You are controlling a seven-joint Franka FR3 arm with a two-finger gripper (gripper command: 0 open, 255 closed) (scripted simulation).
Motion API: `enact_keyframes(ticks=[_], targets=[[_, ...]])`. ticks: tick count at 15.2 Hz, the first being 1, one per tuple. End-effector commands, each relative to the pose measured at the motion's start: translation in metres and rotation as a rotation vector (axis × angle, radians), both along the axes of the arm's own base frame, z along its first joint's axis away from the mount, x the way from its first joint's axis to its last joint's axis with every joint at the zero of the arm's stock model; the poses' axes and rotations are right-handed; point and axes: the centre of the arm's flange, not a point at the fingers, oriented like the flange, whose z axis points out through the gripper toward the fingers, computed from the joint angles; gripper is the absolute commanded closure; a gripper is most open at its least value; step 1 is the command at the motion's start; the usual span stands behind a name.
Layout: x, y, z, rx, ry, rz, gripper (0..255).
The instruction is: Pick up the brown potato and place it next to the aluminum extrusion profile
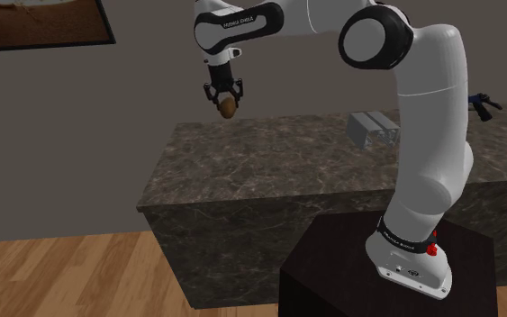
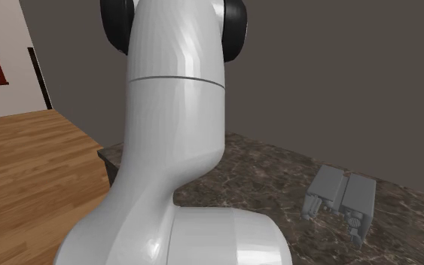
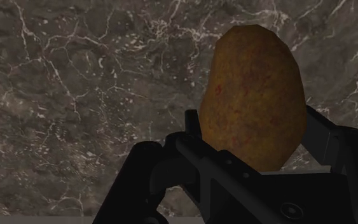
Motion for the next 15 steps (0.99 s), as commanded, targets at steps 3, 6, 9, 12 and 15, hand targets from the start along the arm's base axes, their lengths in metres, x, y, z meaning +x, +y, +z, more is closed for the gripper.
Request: enact_keyframes(ticks=[3,6,9,12,15], targets=[[-0.022,-0.033,0.003,0.0,0.0,0.0,255],[-0.044,-0.066,0.003,0.0,0.0,0.0,255],[-0.066,-0.099,0.003,0.0,0.0,0.0,255],[-0.089,-0.131,0.003,0.0,0.0,0.0,255],[-0.111,-0.164,0.003,0.0,0.0,0.0,255]])
